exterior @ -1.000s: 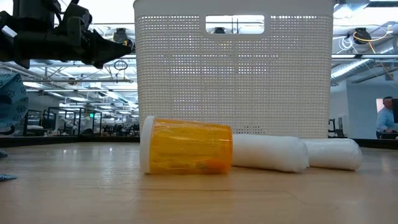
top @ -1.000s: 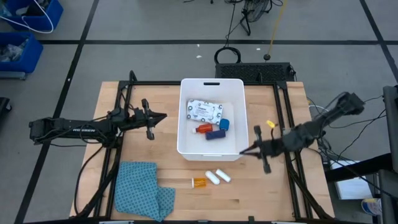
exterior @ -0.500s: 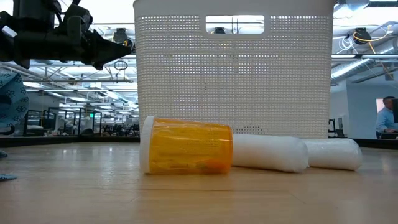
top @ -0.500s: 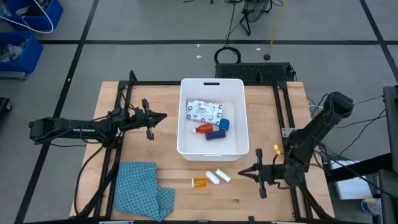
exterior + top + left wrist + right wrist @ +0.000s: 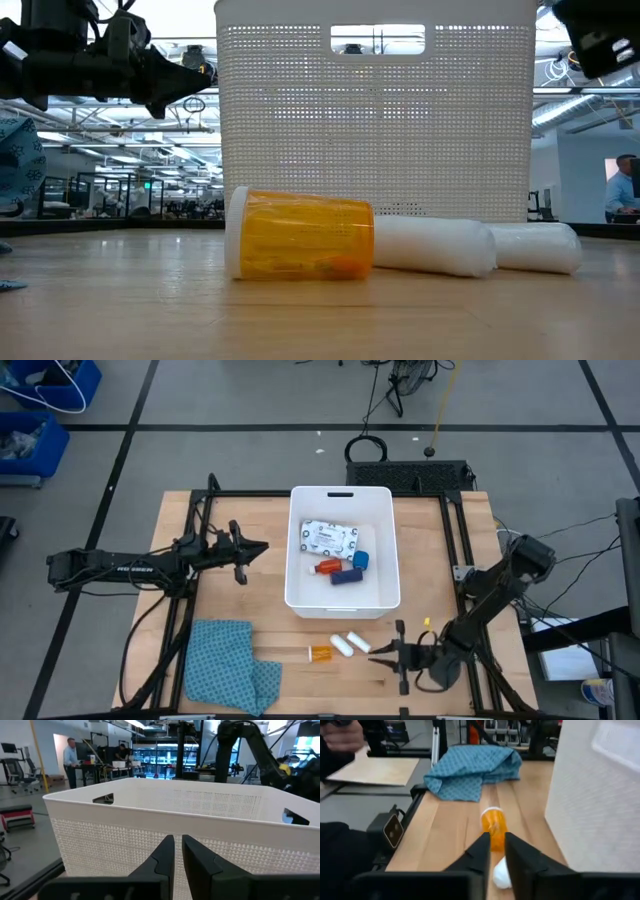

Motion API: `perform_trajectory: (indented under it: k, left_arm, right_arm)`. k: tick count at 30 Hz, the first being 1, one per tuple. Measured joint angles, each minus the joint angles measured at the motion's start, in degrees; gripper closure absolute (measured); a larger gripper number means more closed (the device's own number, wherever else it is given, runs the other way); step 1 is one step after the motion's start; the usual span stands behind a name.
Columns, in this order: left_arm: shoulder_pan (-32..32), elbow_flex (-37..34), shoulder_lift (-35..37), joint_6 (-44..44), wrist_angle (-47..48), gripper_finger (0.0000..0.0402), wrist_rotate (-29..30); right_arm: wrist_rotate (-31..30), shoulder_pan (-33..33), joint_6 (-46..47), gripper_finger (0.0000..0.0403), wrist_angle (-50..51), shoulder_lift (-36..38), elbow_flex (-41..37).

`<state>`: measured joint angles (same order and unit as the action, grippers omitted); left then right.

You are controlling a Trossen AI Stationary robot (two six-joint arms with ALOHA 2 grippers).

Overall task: Pick & place medical supplies in basket/bin
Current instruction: Put the left white rolled gauze into the white bin

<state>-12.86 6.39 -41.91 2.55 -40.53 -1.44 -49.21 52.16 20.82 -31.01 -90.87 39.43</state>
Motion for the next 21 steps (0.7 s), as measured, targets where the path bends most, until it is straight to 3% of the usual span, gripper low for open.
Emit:
perform_trajectory:
  k: [11,15,21]
  left_arm:
    - [0.0,0.0,0.0,0.1,0.5,0.0362,0.0]
    - [0.0,0.0,0.0,0.2,0.5,0.0362,-0.1]
    - [0.0,0.0,0.0,-0.6,0.5,0.0361,-0.1]
  right_arm:
    - [-1.8,-0.3,7.8,0.0181,4.6,-6.2,3.4]
    - [-1.6,-1.1,13.3,0.0158,8.5,-6.3,4.0]
    - [-1.6,-1.2,20.3,0.0156,12.9,-6.6,4.2]
